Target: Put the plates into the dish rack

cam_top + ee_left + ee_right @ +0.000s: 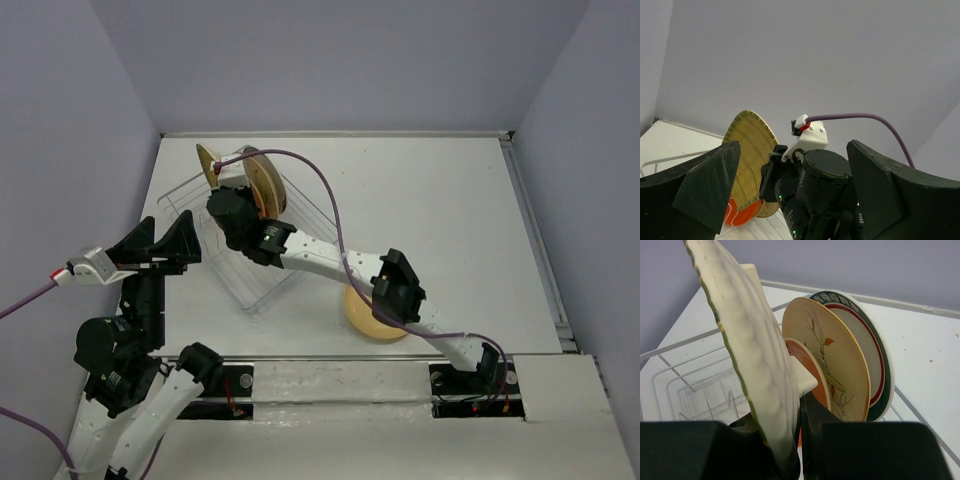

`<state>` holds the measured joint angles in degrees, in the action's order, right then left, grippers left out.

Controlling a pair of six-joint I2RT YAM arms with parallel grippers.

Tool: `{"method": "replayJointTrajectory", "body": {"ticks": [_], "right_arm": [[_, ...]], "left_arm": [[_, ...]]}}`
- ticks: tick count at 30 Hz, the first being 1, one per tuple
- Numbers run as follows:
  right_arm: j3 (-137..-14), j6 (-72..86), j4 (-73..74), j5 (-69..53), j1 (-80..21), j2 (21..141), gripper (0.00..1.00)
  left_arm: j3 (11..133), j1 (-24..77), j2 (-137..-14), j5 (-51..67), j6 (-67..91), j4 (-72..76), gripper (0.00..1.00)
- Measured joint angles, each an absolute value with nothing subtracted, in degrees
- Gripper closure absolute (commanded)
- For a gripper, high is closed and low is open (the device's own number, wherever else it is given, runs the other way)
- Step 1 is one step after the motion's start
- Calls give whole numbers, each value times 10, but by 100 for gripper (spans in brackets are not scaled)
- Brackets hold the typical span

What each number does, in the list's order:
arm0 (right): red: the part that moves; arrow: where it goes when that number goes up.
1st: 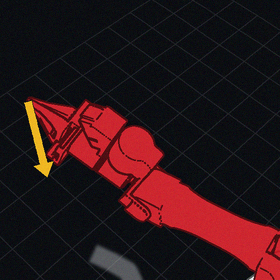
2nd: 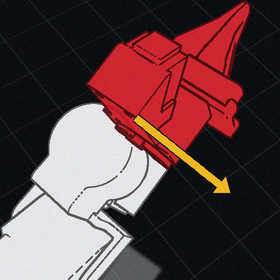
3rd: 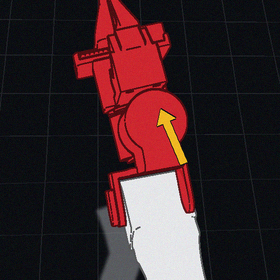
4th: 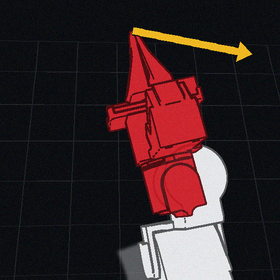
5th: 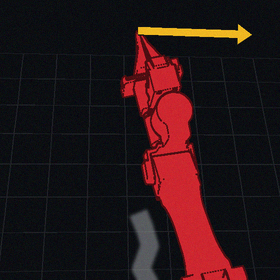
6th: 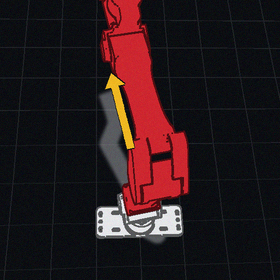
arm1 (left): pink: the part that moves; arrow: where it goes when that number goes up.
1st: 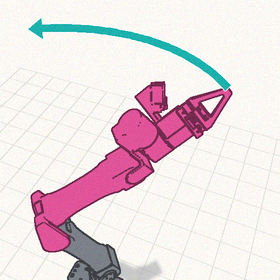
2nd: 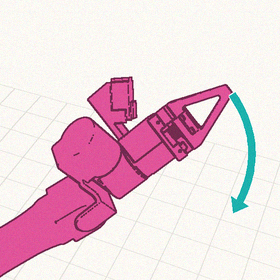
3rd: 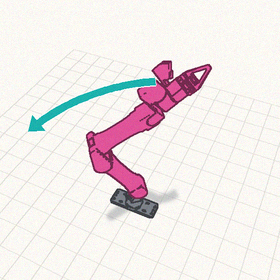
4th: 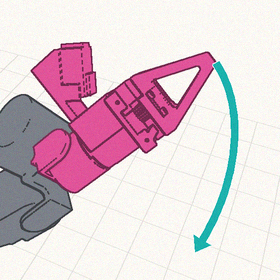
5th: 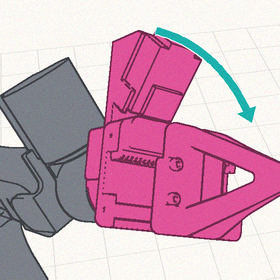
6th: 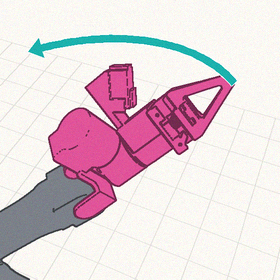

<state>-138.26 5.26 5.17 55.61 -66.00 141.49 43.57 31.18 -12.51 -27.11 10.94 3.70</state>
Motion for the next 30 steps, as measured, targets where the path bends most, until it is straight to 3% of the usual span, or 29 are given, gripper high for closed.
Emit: {"method": "replayJointTrajectory", "body": {"ticks": [13, 17, 18, 20, 25, 30], "right_arm": [[-1370, 82, 62, 539, -660, 1466, 93], [-1364, 96, 65, 536, -660, 1467, 61], [-1364, 102, 64, 533, -659, 1467, 49], [-1357, 109, 60, 523, -659, 1466, 42], [-1300, 124, 62, 496, -660, 1430, 39], [-1167, 159, 65, 444, -660, 1294, 35]], "left_arm": [[436, 312, -125, -267, 109, 39, 1], [435, 312, -125, -265, 109, 41, 1], [435, 313, -125, -265, 109, 41, 1], [435, 314, -125, -265, 109, 41, 1], [435, 315, -125, -263, 109, 41, 1], [435, 322, -128, -261, 109, 41, 1]]}}
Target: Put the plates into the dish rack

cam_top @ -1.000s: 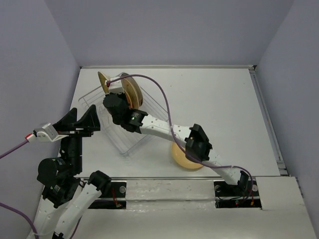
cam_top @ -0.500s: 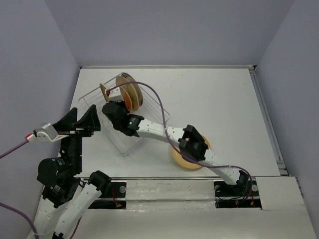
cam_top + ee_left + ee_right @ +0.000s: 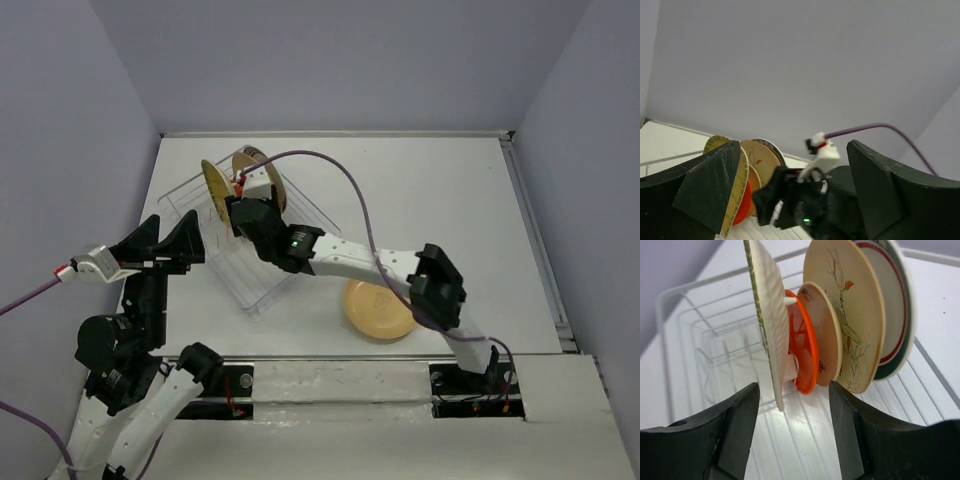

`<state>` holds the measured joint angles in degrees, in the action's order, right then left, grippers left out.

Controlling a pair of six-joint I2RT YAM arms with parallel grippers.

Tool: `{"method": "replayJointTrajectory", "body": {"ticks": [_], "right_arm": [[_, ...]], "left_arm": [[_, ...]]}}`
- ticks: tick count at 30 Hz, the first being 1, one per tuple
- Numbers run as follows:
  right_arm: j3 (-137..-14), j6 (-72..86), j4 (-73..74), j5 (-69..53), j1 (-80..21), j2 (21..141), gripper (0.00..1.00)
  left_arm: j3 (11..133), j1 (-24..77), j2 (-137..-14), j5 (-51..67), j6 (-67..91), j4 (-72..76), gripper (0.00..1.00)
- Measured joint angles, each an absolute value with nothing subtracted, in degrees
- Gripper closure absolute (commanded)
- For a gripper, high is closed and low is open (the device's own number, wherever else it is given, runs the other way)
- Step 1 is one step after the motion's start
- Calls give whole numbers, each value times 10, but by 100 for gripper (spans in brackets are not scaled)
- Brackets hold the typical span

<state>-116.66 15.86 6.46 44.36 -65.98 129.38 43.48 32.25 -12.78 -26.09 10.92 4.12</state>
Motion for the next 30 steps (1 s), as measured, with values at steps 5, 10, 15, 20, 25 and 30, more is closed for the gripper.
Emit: {"method": "replayJointTrajectory", "body": {"ticks": [5, 10, 15, 20, 25, 30], "right_arm": [[-911, 223, 39, 372, -646, 1039, 46], [-662, 312, 44, 332, -608, 830, 84], [-413, 447, 121, 281, -588, 715, 93], [-291, 554, 166, 247, -554, 648, 93], [-290, 585, 150, 222, -490, 703, 93], [-334, 561, 95, 209, -418, 782, 93]], "left_arm": [[435, 335, -138, -255, 109, 42, 1], [435, 341, -149, -239, 110, 42, 1], [435, 341, -158, -222, 113, 43, 1], [435, 341, -170, -209, 115, 44, 1], [434, 341, -175, -203, 114, 45, 1], [430, 341, -175, -198, 114, 45, 1]]}}
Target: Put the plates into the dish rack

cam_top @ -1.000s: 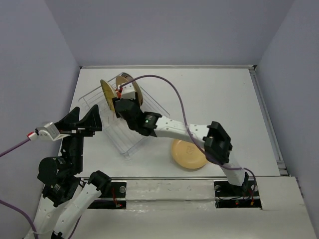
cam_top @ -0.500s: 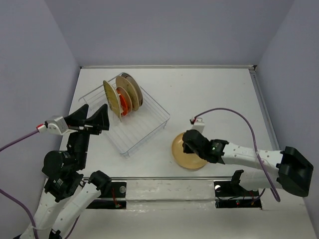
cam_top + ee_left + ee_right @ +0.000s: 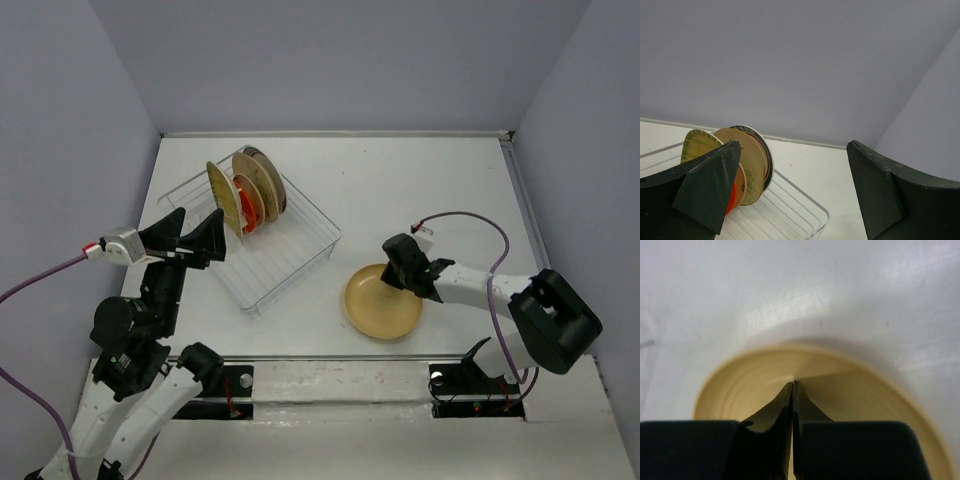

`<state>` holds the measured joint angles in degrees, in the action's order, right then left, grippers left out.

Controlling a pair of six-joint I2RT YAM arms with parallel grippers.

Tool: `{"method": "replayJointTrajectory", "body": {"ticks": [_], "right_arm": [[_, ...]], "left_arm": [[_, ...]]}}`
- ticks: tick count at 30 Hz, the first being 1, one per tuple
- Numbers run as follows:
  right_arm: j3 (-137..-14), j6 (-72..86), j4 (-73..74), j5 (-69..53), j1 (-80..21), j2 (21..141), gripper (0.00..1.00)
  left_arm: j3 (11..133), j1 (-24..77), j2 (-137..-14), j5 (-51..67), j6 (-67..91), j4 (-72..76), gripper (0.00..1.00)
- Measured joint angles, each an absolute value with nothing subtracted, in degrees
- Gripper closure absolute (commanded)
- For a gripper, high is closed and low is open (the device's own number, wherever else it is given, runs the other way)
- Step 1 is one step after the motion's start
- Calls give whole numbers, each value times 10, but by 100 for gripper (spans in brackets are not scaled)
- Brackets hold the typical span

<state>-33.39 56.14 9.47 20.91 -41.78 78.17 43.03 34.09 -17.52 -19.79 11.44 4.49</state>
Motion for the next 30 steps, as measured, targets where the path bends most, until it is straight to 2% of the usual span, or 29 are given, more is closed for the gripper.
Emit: {"method": "replayJointTrajectory", "body": {"ticks": [9, 10, 11, 15, 16, 17, 19, 20, 23, 26, 30], "right_arm": [[-466, 472, -4, 186, -256, 941, 93], [-488, 460, -6, 183, -247, 949, 90], [-504, 451, -8, 178, -241, 950, 83], [-541, 416, -14, 153, -235, 924, 62], [-536, 411, -14, 147, -234, 909, 57], [-530, 408, -12, 145, -232, 889, 49], [-492, 403, -18, 126, -221, 834, 42], [-465, 404, -19, 119, -207, 803, 35], [-390, 416, -21, 90, -139, 738, 25], [-316, 433, -6, 69, -66, 695, 25], [-266, 444, 10, 25, -42, 680, 28]], "left_arm": [[430, 343, -175, -196, 114, 46, 1], [430, 345, -175, -196, 114, 46, 1], [430, 345, -175, -196, 114, 46, 1], [430, 346, -175, -197, 114, 46, 1], [430, 347, -175, -197, 114, 46, 1], [430, 348, -175, -196, 114, 46, 1], [430, 348, -174, -196, 114, 46, 1], [430, 348, -174, -195, 114, 46, 1], [430, 348, -174, -195, 114, 47, 1], [430, 348, -174, -194, 114, 47, 1], [430, 348, -173, -195, 114, 47, 1]]}}
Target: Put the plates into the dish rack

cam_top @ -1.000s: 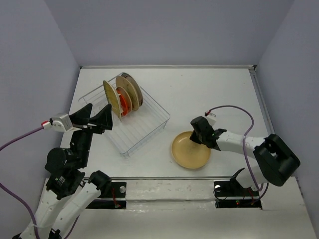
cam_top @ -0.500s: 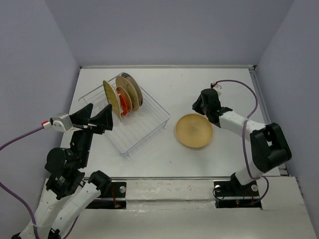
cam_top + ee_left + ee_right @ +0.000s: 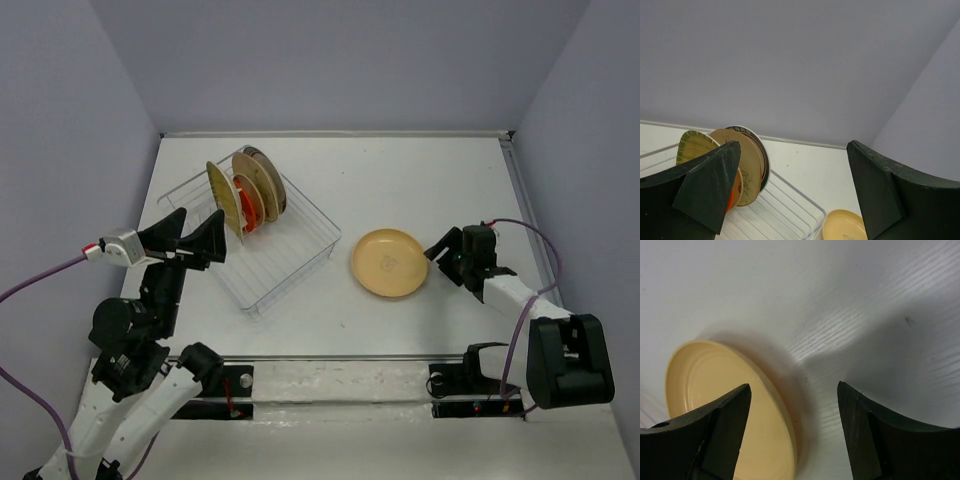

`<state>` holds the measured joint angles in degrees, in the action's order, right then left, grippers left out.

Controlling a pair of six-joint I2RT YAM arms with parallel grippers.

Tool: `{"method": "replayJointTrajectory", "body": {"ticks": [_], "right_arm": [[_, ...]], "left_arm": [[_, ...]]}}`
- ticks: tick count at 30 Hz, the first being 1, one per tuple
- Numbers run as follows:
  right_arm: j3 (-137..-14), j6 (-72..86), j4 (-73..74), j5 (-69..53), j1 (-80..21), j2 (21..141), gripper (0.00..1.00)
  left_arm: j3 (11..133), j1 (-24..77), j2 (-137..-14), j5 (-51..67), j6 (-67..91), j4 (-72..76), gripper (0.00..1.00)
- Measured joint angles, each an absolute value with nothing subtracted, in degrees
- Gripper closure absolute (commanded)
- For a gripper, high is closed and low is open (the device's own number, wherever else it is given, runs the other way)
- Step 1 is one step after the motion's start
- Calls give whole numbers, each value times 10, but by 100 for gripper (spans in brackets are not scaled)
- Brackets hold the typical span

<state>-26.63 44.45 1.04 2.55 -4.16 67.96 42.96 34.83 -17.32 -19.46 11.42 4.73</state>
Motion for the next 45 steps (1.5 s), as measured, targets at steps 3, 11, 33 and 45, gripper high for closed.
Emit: {"method": "replayJointTrajectory", "body": {"ticks": [3, 11, 33, 45], "right_arm": [[-250, 452, 8, -28, -41, 689, 34], [-243, 477, -88, -146, -41, 770, 92], [-491, 428, 99, -8, -201, 485, 93], [-562, 398, 65, -3, -406, 714, 93]], "left_arm": [[430, 348, -170, -194, 114, 48, 1], [430, 349, -165, -194, 114, 49, 1], [426, 349, -295, -46, 196, 22, 1], [394, 348, -298, 25, 280, -18, 25]]}}
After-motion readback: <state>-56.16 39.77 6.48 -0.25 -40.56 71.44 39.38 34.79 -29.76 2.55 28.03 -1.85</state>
